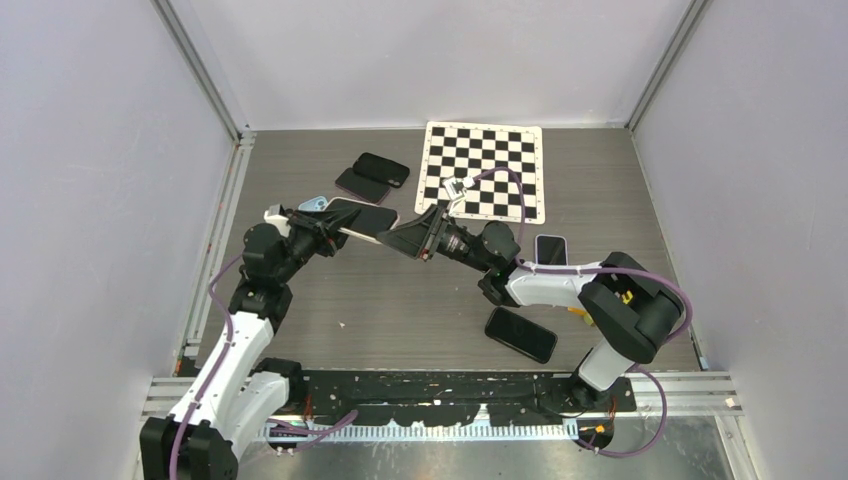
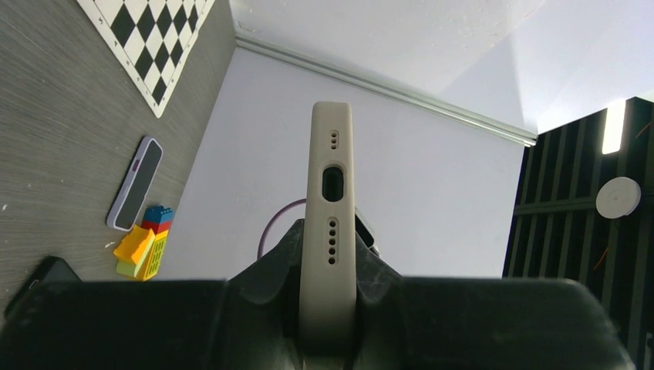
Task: Take the phone out of the phone case
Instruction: Remove the phone case from the phone.
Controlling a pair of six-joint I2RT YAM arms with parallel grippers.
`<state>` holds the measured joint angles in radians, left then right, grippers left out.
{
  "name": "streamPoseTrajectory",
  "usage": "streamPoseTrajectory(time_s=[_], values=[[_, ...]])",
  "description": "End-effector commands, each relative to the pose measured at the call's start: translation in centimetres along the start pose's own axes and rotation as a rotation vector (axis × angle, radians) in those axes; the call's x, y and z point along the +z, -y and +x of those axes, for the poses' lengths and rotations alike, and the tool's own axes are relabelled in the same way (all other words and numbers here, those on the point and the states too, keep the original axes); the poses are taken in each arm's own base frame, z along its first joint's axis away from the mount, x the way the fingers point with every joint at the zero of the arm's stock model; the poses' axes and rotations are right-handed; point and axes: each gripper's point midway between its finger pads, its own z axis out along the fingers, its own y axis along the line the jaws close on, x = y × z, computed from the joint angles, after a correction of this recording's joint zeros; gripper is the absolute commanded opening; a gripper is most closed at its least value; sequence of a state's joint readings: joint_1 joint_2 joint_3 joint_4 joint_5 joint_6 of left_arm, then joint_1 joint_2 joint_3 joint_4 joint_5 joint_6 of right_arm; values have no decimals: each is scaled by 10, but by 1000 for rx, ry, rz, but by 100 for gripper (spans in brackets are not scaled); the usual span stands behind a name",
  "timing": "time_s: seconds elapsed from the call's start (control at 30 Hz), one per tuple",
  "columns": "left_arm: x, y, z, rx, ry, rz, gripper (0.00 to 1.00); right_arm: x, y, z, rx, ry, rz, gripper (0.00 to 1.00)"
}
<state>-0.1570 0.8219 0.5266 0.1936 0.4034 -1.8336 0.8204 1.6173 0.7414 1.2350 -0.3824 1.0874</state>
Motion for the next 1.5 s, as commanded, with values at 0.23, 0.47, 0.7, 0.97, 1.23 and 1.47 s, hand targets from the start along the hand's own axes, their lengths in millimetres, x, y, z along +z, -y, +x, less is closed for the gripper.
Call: streamPoseTrajectory(time_s=[0.23, 0.47, 0.7, 0.97, 1.23, 1.47], values=[[-20, 51, 28, -39, -105, 157, 0, -14, 50, 20, -304, -107, 144, 54], [-24, 59, 32, -44, -113, 184, 0, -27, 79, 18, -395, -121, 279, 53], [-26, 68, 37, -26, -140, 211, 0, -25, 92, 6, -269, -56, 403, 47], [-26, 81, 50, 106, -214, 283, 0, -14, 101, -3, 75, -22, 511, 44], [-31, 95, 60, 206, -254, 385, 0, -14, 122, -8, 223, -23, 628, 35], [-42, 110, 74, 297, -295, 430, 0, -22, 137, -16, 311, 32, 635, 31]])
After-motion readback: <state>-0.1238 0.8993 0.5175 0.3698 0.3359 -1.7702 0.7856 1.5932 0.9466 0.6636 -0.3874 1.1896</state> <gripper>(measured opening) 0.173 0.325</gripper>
